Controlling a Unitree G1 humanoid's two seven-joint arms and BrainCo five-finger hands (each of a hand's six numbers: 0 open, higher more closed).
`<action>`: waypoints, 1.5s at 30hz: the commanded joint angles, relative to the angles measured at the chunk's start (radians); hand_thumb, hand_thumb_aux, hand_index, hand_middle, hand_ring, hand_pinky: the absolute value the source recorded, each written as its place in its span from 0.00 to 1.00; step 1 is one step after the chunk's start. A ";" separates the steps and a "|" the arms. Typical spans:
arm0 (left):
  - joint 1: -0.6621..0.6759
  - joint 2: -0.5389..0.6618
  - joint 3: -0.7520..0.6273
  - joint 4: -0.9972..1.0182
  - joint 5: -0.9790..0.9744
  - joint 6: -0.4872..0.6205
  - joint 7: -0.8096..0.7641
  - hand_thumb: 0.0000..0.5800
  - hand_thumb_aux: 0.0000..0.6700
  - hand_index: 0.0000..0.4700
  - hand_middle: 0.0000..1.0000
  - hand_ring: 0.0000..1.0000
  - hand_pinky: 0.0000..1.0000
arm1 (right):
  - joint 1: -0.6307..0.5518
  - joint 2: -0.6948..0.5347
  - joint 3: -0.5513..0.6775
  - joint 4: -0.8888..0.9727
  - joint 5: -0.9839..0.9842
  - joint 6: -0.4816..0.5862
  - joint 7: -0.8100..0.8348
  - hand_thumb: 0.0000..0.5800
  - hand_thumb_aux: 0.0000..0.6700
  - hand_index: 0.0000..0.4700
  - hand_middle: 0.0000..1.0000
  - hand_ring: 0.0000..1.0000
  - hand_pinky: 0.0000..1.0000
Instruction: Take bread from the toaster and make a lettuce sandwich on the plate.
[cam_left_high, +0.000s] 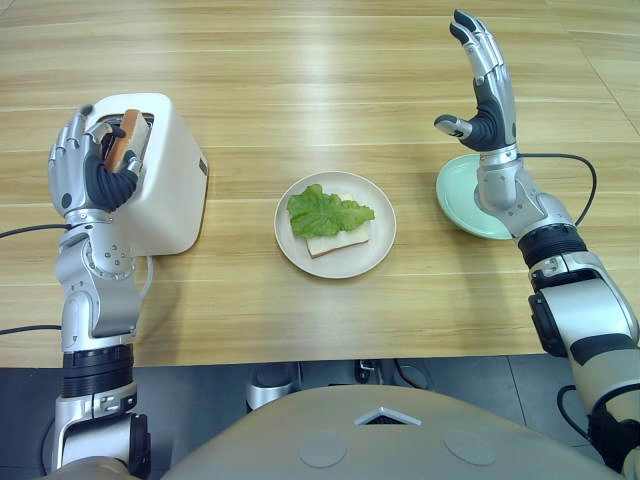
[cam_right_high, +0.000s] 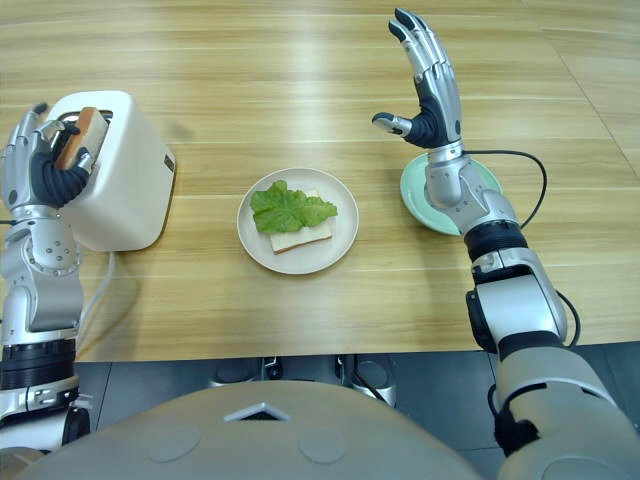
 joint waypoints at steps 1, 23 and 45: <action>-0.004 0.000 -0.024 0.027 -0.007 0.003 -0.001 1.00 1.00 0.98 0.55 0.55 0.55 | 0.009 0.005 -0.004 0.001 -0.009 0.005 0.009 0.00 0.00 0.00 0.00 0.00 0.00; -0.004 0.001 0.021 0.011 -0.059 -0.027 0.107 1.00 1.00 0.98 1.00 1.00 1.00 | 0.003 0.016 -0.002 0.010 -0.015 0.003 0.016 0.00 0.00 0.00 0.00 0.00 0.00; 0.001 -0.005 0.040 0.008 -0.108 -0.043 0.112 1.00 1.00 0.98 1.00 1.00 1.00 | 0.005 0.022 -0.001 0.022 -0.021 0.005 0.009 0.00 0.00 0.00 0.00 0.00 0.00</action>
